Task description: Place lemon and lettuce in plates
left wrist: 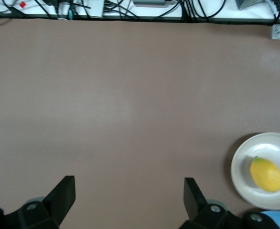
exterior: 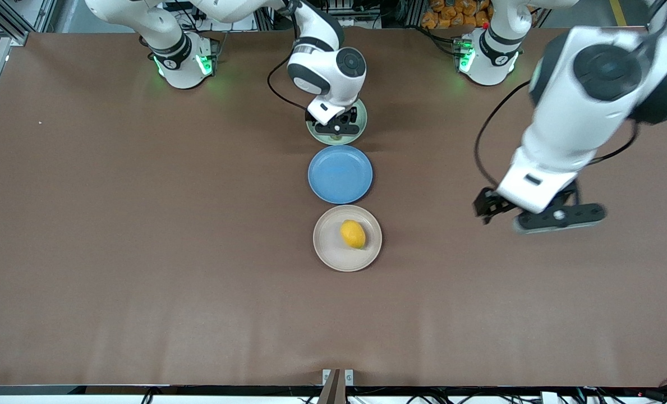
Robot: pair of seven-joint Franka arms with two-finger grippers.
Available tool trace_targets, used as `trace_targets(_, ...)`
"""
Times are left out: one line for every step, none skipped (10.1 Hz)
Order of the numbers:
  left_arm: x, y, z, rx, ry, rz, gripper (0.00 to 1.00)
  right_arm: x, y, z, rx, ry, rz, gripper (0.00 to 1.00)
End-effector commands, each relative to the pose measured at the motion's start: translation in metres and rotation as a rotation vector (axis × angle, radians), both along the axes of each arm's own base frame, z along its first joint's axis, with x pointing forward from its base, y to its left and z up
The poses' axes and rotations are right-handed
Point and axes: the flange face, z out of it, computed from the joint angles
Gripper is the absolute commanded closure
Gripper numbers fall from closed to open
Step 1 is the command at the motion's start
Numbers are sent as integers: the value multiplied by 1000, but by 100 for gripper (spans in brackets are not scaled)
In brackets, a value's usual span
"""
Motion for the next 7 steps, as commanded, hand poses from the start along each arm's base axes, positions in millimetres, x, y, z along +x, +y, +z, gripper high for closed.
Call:
trace_targets(-23,35,46,19,-21,-7,0,17,-15,41,11,-30,1,0)
trace_targets(-33,54,67,17,-29,21,0,31,-24,56,23,-36,-4,0)
trace_targets(-40,70,79,23,-18,33,0,50,-36,65,34,-40,-16,0)
trace_targets(-44,84,85,31,-9,36,0,72,-51,73,45,-48,-21,0)
trace_targets(-44,95,87,34,-4,45,0,94,-69,81,52,-57,-38,0)
trace_targets(-45,109,91,10,-4,72,0,116,-88,87,60,-63,-37,0)
trace_targets(-44,132,92,-56,13,120,0,141,-112,91,66,-63,-37,0)
